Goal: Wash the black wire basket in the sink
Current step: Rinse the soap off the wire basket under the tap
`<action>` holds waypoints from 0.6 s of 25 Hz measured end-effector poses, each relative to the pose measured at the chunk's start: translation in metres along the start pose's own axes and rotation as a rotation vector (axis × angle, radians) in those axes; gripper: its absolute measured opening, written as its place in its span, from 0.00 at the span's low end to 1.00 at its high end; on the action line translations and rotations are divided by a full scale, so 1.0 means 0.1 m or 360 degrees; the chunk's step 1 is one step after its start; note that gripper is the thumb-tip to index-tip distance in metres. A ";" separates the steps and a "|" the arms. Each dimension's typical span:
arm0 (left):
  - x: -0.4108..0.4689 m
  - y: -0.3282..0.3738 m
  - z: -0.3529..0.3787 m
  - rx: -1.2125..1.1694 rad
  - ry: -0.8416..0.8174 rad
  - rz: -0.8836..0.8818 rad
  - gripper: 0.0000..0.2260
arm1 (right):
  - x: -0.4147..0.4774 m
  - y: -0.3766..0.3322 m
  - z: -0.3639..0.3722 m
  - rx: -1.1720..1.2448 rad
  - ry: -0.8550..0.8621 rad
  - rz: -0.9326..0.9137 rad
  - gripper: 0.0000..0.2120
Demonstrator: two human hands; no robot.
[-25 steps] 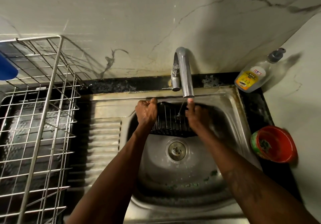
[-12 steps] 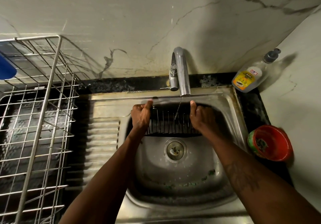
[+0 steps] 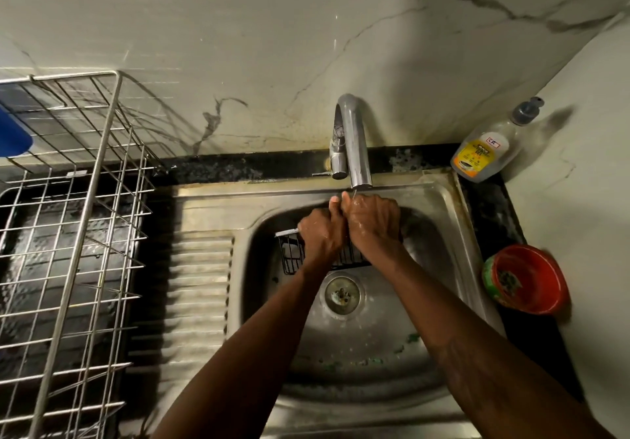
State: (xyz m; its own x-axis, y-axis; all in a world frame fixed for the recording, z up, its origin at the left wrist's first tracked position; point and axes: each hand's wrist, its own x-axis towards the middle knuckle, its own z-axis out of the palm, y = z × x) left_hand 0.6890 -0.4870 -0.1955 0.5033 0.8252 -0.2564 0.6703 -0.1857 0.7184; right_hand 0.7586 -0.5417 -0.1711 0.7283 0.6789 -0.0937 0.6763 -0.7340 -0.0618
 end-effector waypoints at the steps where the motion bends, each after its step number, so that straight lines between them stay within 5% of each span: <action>1: 0.03 0.05 -0.03 -0.0269 -0.0004 -0.0211 0.26 | 0.02 0.00 -0.08 0.0102 0.0016 -0.0045 0.25; 3: 0.10 0.03 -0.12 -0.0764 0.0001 -0.0550 0.17 | 0.00 0.03 -0.19 0.0273 0.0148 -0.0327 0.24; 6: 0.13 0.01 -0.19 -0.0857 -0.0061 -0.0581 0.13 | -0.03 0.09 -0.25 0.0462 0.0380 -0.0723 0.23; 10: 0.22 -0.24 -0.24 -0.1000 -0.0090 -0.0617 0.12 | 0.12 0.28 -0.07 0.0889 0.0282 -0.0337 0.29; 15: 0.19 -0.45 -0.29 -0.0989 -0.0042 -0.0521 0.21 | 0.04 0.33 -0.03 0.0529 0.0205 -0.0144 0.29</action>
State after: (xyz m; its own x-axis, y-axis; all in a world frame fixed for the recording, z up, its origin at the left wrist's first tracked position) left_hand 0.6523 -0.4476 -0.2134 0.3474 0.7719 -0.5324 0.3580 0.4156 0.8361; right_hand 0.7839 -0.5637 -0.1709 0.6893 0.7226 0.0513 0.6812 -0.6224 -0.3854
